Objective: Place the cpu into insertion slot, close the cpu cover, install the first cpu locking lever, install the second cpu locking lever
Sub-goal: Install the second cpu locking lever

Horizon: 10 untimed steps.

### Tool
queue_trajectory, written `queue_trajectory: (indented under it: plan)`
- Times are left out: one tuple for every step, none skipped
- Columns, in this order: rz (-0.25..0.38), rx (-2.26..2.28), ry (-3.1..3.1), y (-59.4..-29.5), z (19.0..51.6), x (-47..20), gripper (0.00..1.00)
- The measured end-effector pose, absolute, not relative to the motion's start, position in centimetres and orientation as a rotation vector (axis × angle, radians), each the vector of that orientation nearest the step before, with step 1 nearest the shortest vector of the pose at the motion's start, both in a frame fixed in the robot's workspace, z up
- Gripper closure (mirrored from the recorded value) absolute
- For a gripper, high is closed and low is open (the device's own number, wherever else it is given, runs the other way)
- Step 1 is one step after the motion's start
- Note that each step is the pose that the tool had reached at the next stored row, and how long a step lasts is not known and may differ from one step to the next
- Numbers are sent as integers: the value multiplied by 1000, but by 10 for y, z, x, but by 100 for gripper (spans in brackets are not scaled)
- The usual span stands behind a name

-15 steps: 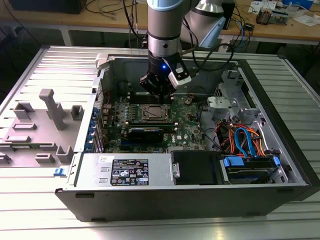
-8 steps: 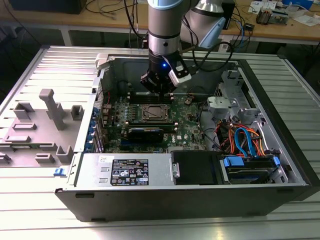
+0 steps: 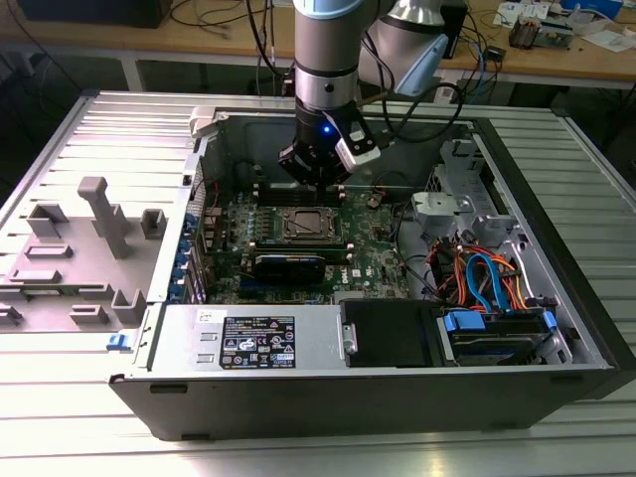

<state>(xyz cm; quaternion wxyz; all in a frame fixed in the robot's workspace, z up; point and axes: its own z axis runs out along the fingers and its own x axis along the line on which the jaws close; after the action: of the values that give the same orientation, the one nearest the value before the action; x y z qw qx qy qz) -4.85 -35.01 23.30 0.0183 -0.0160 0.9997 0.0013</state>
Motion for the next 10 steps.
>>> queue_trajectory:
  plan:
    - [4, -50, 3105, -350, 233, -49, 89]
    - [4, -50, 3104, -350, 233, -49, 89]
    - [4, -50, 3104, -350, 233, -48, 89]
    - [4, -50, 3105, -351, 233, -48, 89]
    - [4, -50, 3105, -351, 233, -48, 89]
    - [4, -50, 3105, -353, 233, -49, 89]
    - [4, -50, 3105, -354, 233, -49, 89]
    - [4, -50, 3104, -354, 233, -48, 89]
    - [4, -50, 3105, -355, 233, -48, 89]
    - [4, -50, 3104, -356, 233, -48, 89]
